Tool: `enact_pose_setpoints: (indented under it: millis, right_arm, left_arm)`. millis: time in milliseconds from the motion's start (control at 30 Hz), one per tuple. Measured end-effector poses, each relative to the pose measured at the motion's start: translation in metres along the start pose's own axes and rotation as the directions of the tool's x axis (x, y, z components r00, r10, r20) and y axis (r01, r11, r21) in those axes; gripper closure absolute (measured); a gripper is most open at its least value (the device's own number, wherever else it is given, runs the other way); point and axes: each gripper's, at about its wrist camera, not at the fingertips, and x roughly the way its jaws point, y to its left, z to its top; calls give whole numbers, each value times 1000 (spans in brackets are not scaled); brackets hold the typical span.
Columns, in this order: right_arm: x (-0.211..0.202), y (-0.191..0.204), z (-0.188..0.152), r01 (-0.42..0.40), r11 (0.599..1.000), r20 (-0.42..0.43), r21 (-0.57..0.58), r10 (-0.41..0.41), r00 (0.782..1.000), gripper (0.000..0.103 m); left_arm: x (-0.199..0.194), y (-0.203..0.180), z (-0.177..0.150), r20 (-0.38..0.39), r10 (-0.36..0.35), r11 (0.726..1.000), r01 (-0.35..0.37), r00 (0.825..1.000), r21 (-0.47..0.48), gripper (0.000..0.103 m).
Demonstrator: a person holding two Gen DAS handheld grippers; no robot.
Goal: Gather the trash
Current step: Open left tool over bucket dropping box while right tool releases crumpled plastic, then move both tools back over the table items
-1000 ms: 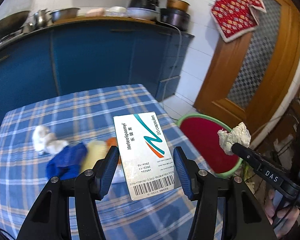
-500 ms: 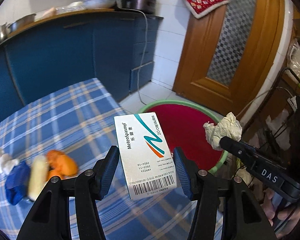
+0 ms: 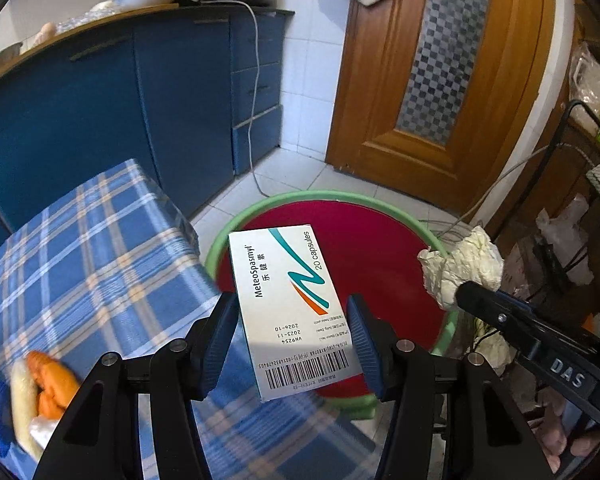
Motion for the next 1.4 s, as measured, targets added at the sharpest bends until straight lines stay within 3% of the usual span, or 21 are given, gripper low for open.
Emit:
enact_pose_setpoints:
  millis: [367, 767, 900, 1067, 1400]
  right_arm:
    - [7, -13, 1, 12, 1000, -10, 26, -12, 1000, 75]
    - [17, -12, 2, 0, 1000, -28, 18, 0, 1000, 75]
    - [27, -6, 3, -3, 1000, -52, -3, 3, 999, 70]
    - [29, -4, 1, -2, 1000, -55, 19, 3, 998, 54]
    - [9, 3, -1, -24, 1000, -27, 21, 24, 999, 53]
  left_arm:
    - [26, -2, 4, -49, -8, 1000, 7, 999, -5, 45]
    - [19, 9, 3, -44, 18, 999, -21, 999, -48, 43]
    - [14, 15, 3, -36, 25, 997, -28, 999, -68, 43]
    - [2, 21, 2, -17, 28, 996, -30, 999, -82, 43]
    - [-33, 34, -9, 18, 29, 991, -27, 999, -132, 43]
